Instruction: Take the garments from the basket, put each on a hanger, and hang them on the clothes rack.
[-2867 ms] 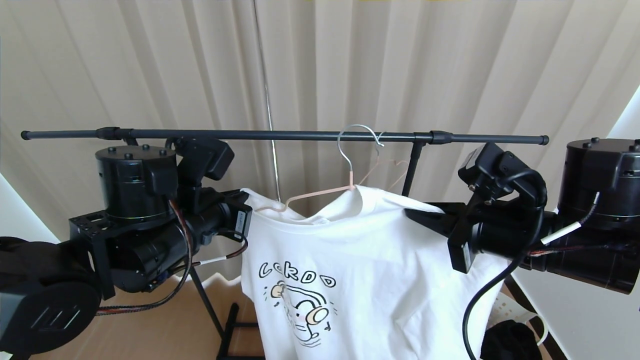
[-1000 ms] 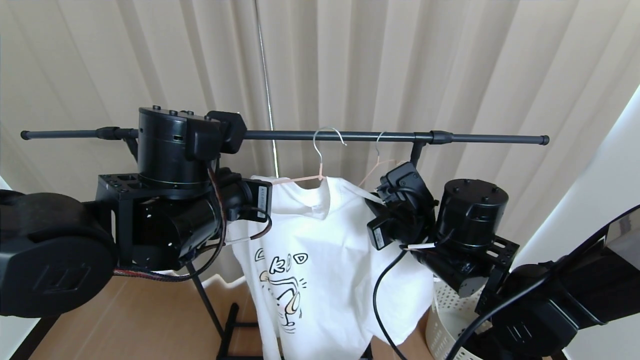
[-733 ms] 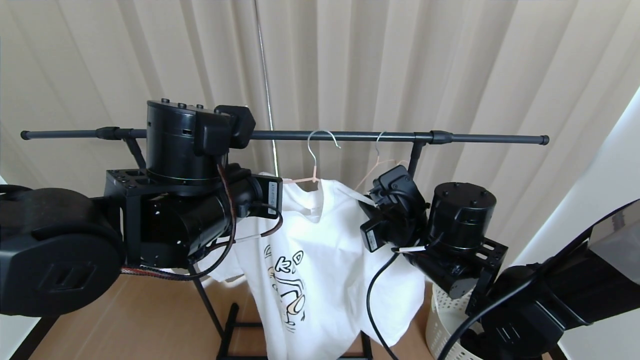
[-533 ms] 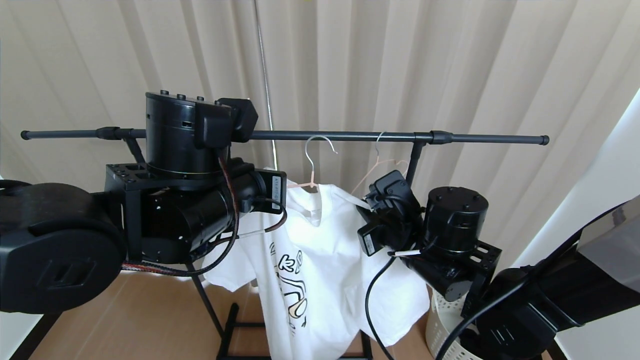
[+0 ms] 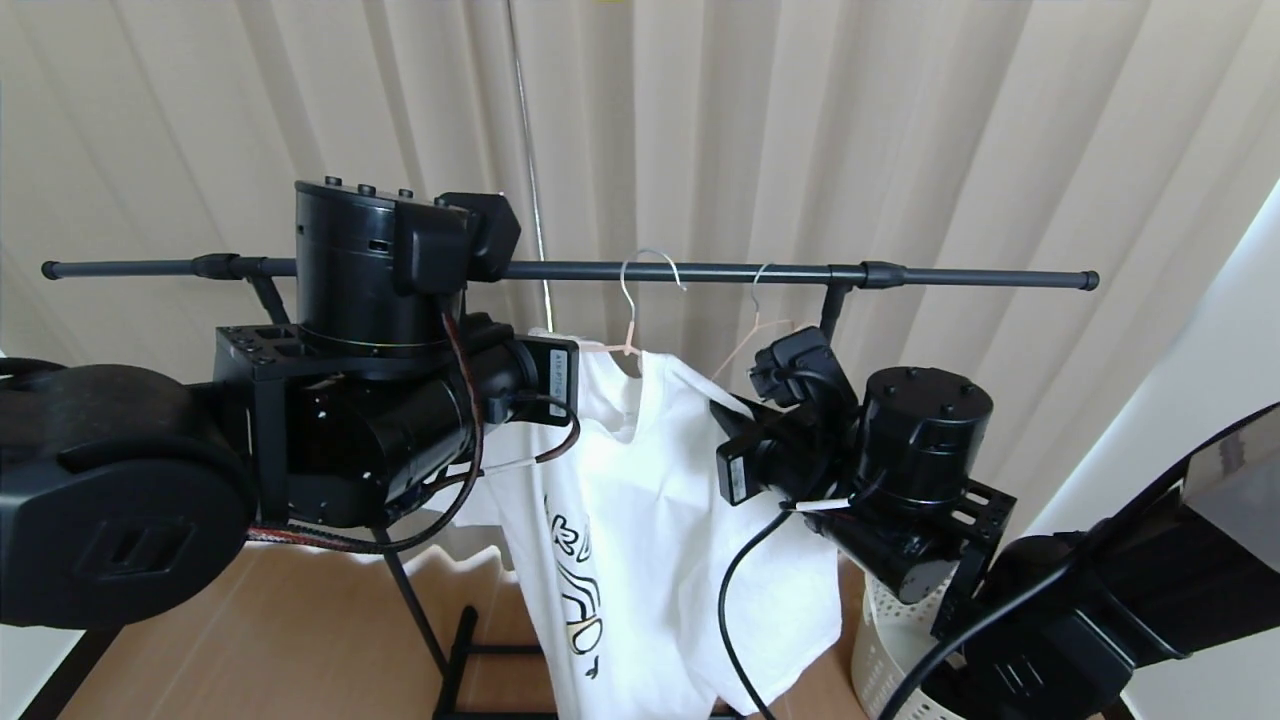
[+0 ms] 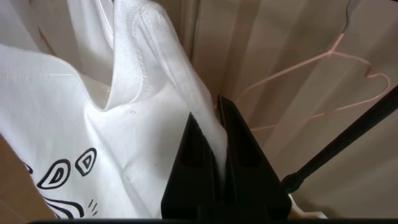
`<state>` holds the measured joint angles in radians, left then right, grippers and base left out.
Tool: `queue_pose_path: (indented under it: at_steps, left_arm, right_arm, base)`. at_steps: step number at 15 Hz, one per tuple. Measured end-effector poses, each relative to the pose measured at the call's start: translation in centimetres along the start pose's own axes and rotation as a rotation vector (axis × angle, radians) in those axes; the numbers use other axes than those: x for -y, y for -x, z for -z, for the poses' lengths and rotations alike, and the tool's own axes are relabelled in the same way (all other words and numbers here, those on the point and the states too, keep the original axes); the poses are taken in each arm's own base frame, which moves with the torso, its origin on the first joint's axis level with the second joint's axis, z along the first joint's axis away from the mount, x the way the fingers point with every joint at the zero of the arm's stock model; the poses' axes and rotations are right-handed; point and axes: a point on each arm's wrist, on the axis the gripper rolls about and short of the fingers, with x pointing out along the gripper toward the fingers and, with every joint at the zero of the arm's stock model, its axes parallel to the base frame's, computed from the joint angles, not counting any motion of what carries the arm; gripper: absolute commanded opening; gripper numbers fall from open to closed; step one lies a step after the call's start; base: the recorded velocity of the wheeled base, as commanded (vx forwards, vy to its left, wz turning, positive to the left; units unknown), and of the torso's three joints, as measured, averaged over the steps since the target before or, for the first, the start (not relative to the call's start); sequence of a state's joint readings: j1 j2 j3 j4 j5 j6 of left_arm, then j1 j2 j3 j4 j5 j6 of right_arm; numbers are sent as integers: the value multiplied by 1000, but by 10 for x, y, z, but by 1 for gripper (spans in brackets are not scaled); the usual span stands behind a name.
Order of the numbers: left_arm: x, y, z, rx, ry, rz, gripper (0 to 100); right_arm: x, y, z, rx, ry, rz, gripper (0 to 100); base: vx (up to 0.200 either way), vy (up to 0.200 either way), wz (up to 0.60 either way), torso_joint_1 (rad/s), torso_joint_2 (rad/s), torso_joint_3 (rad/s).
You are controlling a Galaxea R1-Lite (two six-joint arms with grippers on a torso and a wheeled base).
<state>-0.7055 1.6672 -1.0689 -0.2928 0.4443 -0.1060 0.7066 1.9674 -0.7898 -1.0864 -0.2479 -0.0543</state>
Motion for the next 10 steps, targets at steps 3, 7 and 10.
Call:
queue_pose_path:
  at_steps: [3,7,10]
  left_arm:
    - [11,2,1,-1,-15,33,0]
    - [25,1,6,-11,-33,69,0]
    - [30,0,8,-18,-40,80,0]
  right_arm:
    - [4,12,-13,34,-112,-1,0]
    - [5,17,-20,55,-139,-4,0]
    - [6,23,-25,68,-153,-15,0]
  base:
    - [0,0,0,0,0,0]
    - [0,0,0,0,0,0]
    - [0,0,0,0,0,0]
